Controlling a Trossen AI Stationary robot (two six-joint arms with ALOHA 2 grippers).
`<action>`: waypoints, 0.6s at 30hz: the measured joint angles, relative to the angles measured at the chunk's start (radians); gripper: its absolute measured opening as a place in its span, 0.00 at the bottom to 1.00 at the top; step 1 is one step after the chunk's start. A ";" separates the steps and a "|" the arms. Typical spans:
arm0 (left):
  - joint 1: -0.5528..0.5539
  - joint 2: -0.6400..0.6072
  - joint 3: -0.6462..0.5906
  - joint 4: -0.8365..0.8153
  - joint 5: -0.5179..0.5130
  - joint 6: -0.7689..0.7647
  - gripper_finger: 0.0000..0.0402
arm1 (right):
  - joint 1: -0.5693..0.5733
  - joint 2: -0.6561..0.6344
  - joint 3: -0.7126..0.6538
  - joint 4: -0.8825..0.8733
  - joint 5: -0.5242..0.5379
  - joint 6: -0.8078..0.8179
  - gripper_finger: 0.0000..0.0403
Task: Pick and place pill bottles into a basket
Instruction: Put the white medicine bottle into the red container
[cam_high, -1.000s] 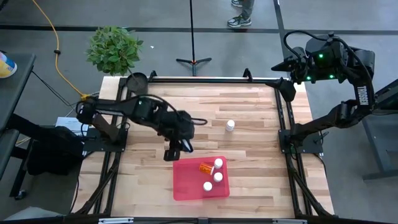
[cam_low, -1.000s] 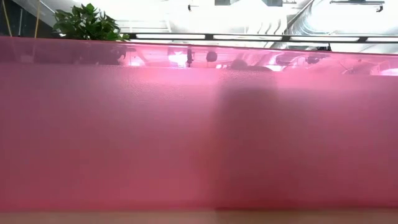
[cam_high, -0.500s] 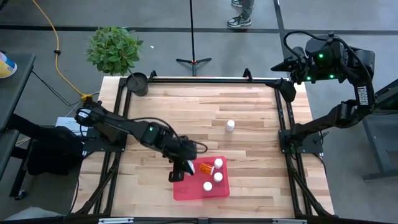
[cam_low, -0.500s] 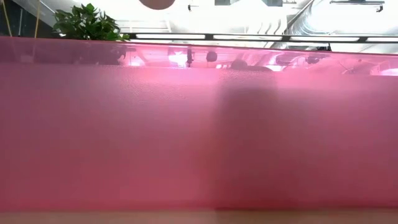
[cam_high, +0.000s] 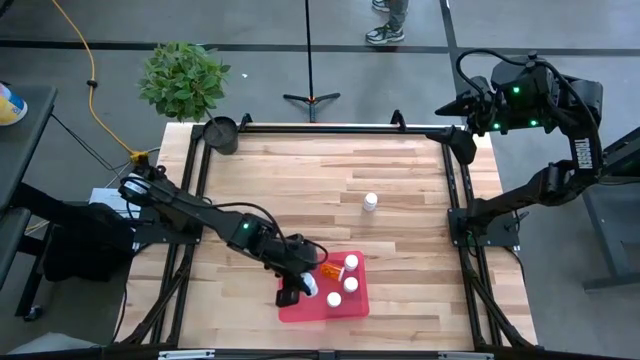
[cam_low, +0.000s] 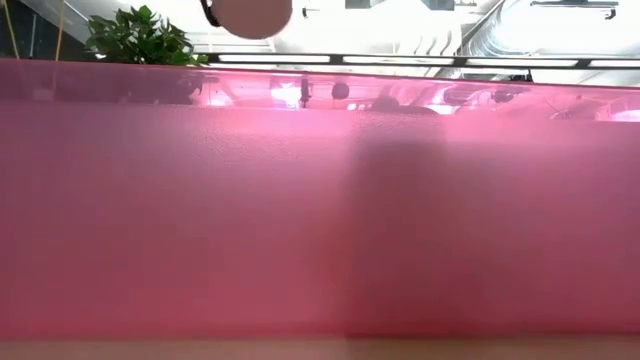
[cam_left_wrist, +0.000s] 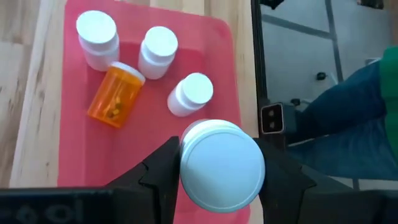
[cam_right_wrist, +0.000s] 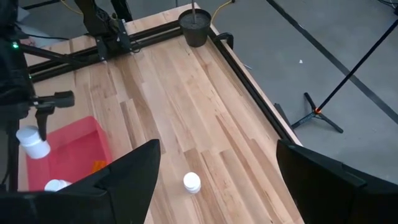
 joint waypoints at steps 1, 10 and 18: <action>0.001 0.000 -0.008 0.007 -0.004 -0.002 0.51 | 0.000 0.000 0.000 0.000 0.000 0.003 0.77; 0.002 0.010 -0.067 0.072 -0.027 -0.012 0.51 | 0.000 0.000 0.000 0.000 0.000 0.006 0.77; 0.002 0.051 -0.068 0.096 -0.022 -0.013 0.51 | 0.000 0.000 0.000 0.000 0.000 0.006 0.77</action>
